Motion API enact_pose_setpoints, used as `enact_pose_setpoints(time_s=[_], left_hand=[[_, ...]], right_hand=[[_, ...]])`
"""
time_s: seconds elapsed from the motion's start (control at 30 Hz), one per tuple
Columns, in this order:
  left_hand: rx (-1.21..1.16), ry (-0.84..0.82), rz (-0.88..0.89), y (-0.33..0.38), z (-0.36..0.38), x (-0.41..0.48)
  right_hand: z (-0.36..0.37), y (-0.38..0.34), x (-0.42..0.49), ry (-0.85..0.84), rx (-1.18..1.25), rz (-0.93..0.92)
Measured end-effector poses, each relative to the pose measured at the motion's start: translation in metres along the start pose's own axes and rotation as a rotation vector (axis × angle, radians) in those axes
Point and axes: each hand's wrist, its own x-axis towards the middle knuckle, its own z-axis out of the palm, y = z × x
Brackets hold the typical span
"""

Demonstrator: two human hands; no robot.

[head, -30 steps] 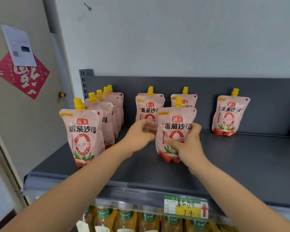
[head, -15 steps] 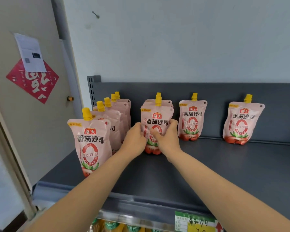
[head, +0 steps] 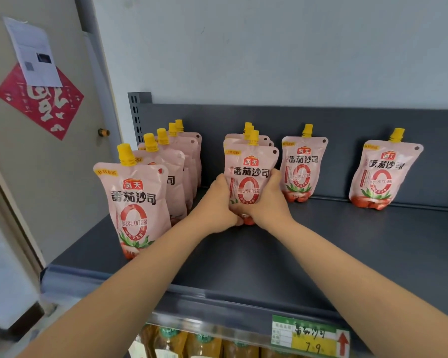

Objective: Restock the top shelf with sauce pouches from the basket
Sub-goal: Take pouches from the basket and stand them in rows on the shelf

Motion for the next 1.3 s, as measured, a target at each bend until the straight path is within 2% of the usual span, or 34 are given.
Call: enact_pose_setpoints(time_s=[0.2, 0.63, 0.83, 0.93, 1.07, 1.17, 1.3], left_hand=[[0.021, 0.009, -0.003, -0.004, 0.004, 0.004], [0.023, 0.067, 0.026, -0.009, 0.007, -0.001], [0.124, 0.056, -0.03, -0.001, -0.004, -0.015], [0.314, 0.132, -0.036, 0.011, -0.007, -0.033], [0.549, 0.264, 0.087, 0.029, -0.004, -0.058], [0.597, 0.217, 0.158, 0.048, 0.007, -0.077], [0.6, 0.159, 0.367, 0.078, 0.024, -0.104]], right_hand=[[0.005, 0.001, 0.003, -0.01, -0.051, 0.001], [-0.009, 0.003, -0.006, -0.169, -0.071, 0.025], [-0.03, -0.004, -0.022, -0.213, -0.298, 0.107], [-0.049, -0.006, -0.037, -0.163, -0.515, 0.102], [-0.08, -0.013, -0.064, -0.084, -0.717, 0.083], [-0.108, -0.019, -0.095, 0.034, -0.812, 0.095], [-0.15, -0.028, -0.156, 0.217, -0.917, 0.181]])
